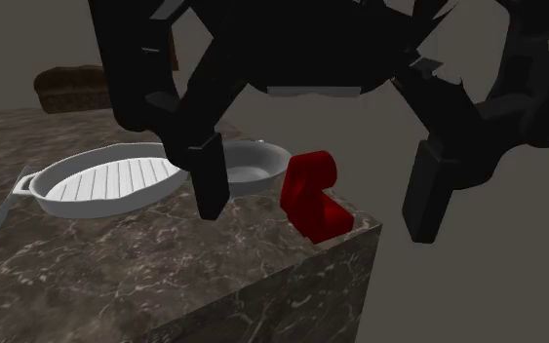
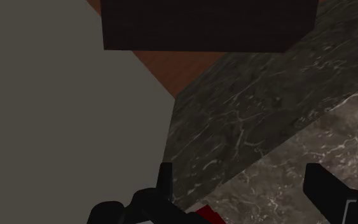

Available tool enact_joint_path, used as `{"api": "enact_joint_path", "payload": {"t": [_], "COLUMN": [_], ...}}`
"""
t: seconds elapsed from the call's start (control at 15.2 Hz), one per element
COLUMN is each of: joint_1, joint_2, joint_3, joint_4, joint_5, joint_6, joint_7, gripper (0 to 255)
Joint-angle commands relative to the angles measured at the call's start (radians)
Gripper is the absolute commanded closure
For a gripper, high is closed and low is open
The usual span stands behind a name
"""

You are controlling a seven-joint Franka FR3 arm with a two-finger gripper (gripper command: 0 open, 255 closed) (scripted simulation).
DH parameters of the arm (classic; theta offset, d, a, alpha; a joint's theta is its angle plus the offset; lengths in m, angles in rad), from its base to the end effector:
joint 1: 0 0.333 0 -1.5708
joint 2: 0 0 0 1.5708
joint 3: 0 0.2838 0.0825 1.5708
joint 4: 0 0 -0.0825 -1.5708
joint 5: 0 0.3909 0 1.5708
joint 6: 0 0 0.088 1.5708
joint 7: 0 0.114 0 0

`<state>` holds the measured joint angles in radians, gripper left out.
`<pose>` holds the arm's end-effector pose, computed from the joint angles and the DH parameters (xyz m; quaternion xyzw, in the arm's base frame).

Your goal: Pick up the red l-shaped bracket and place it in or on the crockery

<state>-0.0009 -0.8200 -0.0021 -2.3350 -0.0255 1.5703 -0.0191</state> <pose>0.3286 -0.0041 0.5822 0.9995 0.0080 0.0275 0.0123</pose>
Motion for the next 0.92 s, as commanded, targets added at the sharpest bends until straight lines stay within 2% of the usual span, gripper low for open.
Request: {"api": "enact_joint_path", "payload": {"t": [0.0, 0.4, 0.86], "joint_1": [0.000, -0.011, -0.022], "joint_2": [0.000, 0.295, 0.634], "joint_3": [0.000, 0.021, 0.033], "joint_4": [0.000, 0.190, 0.475], "joint_5": [0.000, 0.015, 0.021], "joint_6": [0.000, 0.035, 0.008], "joint_7": [0.000, 0.061, 0.127], "gripper": [0, 0, 0]}}
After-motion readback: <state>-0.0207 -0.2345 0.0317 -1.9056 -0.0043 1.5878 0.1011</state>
